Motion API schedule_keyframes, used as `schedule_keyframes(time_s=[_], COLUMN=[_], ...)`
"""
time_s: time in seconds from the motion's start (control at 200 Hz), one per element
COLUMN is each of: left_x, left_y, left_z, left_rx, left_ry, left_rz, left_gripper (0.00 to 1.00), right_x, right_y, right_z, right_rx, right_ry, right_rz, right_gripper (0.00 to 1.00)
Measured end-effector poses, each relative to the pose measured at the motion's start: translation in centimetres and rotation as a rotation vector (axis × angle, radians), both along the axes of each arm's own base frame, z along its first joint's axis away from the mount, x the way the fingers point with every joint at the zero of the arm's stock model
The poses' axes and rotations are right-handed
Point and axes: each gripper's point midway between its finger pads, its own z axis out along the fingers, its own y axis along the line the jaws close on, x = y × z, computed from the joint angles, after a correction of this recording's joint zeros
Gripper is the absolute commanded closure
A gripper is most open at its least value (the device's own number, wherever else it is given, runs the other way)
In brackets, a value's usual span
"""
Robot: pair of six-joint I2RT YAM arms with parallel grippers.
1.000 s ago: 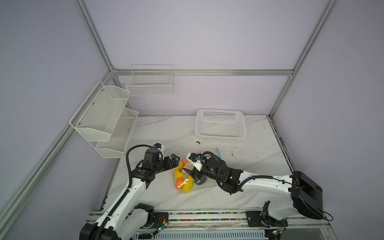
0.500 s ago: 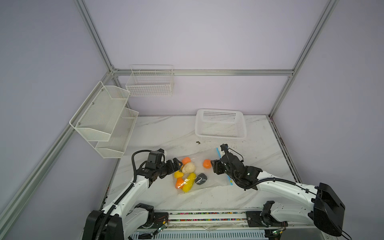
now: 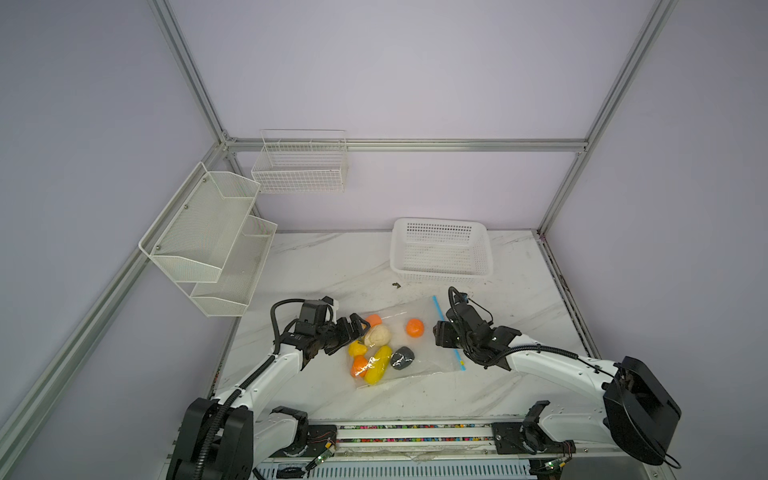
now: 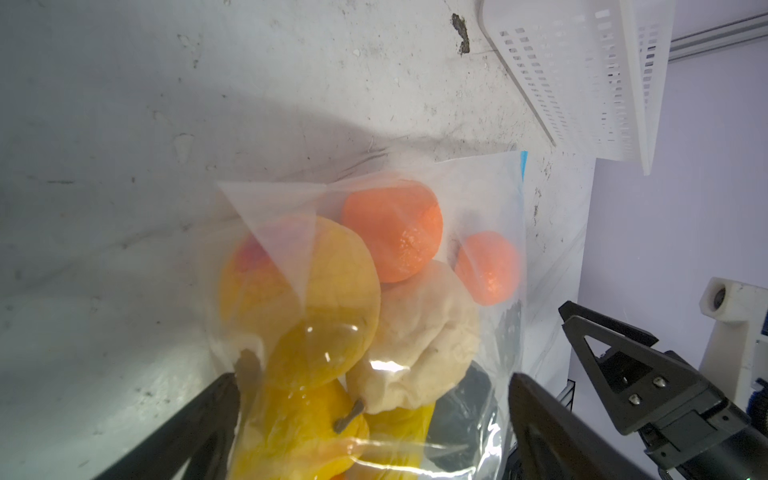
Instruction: Place the food in the zip-top bag and seal the zipper
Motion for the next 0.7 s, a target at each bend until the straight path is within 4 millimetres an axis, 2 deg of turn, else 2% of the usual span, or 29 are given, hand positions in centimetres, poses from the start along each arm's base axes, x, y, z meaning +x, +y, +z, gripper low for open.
schedule_keyframes(time_s=[0.7], left_x=[1.3], left_y=[-1.2], left_z=[-0.6], left_rx=[-0.055], left_ry=[-0.006], left_rz=[-0.027], left_gripper=[0.0], right_x=[0.8], right_y=[1.7], right_z=[-0.9], right_rx=[-0.022], right_ry=[0.031], right_rz=[0.072], right_gripper=[0.29])
